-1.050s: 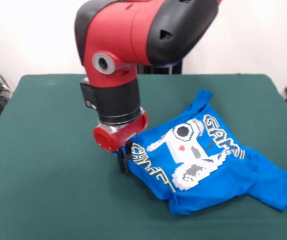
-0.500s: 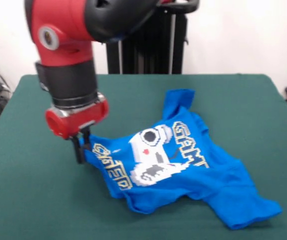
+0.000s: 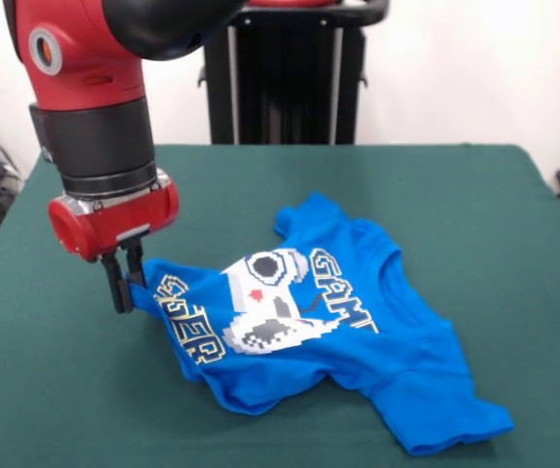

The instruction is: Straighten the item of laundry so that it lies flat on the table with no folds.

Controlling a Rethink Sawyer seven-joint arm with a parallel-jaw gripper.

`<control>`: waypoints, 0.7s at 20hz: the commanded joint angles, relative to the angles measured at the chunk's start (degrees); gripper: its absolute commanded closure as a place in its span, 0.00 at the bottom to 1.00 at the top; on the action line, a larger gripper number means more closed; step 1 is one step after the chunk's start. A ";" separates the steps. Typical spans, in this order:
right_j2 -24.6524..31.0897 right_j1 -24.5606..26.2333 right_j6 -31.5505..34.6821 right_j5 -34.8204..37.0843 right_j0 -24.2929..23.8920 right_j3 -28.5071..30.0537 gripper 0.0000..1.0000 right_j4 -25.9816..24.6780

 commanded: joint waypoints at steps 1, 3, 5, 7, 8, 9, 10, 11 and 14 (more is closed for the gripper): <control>6.19 1.35 -10.83 0.84 -0.08 -3.18 1.00 -0.04; 6.06 1.09 -11.38 0.44 -0.64 -3.30 1.00 -0.26; 5.85 1.13 -12.04 0.03 -1.25 -3.52 1.00 -0.77; 5.68 1.46 -12.34 -0.32 -1.84 -4.05 1.00 -1.30; 5.70 1.82 -12.42 -0.31 -2.23 -4.60 1.00 -1.51; 5.79 2.09 -12.46 -0.31 -2.47 -4.94 1.00 -1.63; 6.06 2.38 -12.92 -0.09 -2.87 -5.38 1.00 -1.64; 6.24 2.51 -13.18 0.00 -3.09 -5.58 1.00 -1.63; 6.29 3.35 -13.93 0.61 -3.96 -6.69 1.00 -2.08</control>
